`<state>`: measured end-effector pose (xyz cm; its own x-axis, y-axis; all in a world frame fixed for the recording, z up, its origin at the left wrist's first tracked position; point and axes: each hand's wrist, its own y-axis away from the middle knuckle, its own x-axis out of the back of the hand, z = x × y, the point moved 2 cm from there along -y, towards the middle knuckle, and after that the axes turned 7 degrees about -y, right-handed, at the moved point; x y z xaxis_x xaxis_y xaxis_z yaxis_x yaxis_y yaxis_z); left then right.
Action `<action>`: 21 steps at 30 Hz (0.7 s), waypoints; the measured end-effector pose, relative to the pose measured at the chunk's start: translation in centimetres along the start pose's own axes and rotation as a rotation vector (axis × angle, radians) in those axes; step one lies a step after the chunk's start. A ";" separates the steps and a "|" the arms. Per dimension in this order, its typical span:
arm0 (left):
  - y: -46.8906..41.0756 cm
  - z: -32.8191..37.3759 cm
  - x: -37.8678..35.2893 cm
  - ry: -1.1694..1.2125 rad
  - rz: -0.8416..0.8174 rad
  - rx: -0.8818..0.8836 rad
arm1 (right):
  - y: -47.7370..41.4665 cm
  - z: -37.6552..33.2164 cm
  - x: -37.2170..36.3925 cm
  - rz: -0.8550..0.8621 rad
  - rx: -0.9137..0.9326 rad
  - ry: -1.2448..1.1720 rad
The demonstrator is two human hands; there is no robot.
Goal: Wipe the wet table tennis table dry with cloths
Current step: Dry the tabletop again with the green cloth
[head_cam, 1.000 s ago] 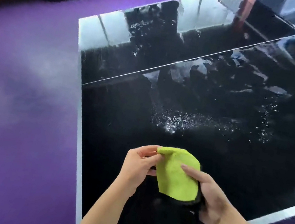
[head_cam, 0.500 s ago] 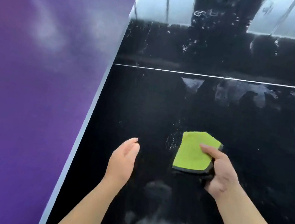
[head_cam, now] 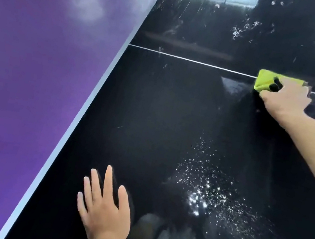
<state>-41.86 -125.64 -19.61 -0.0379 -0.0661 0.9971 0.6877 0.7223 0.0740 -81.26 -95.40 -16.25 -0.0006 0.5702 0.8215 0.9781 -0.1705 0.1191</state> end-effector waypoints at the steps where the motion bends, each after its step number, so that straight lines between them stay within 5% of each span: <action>1: 0.0 0.0 -0.2 0.002 0.001 0.001 | -0.1 -0.3 -0.7 0.043 0.010 0.099; 6: -0.1 0.4 -0.2 0.049 0.107 0.015 | -1.6 0.0 -1.9 0.131 0.199 0.215; 15: 0.0 0.2 -0.4 0.033 0.033 0.022 | 2.0 -2.4 -3.8 -0.265 0.437 0.394; 21: 0.2 0.1 -0.4 0.051 0.020 0.003 | 13.6 -3.9 -5.5 -0.468 0.531 0.163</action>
<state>-41.81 -125.42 -19.98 0.0129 -0.0864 0.9962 0.6858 0.7258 0.0540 -68.73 -104.01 -16.98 -0.4344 0.3540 0.8282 0.8369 0.4987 0.2258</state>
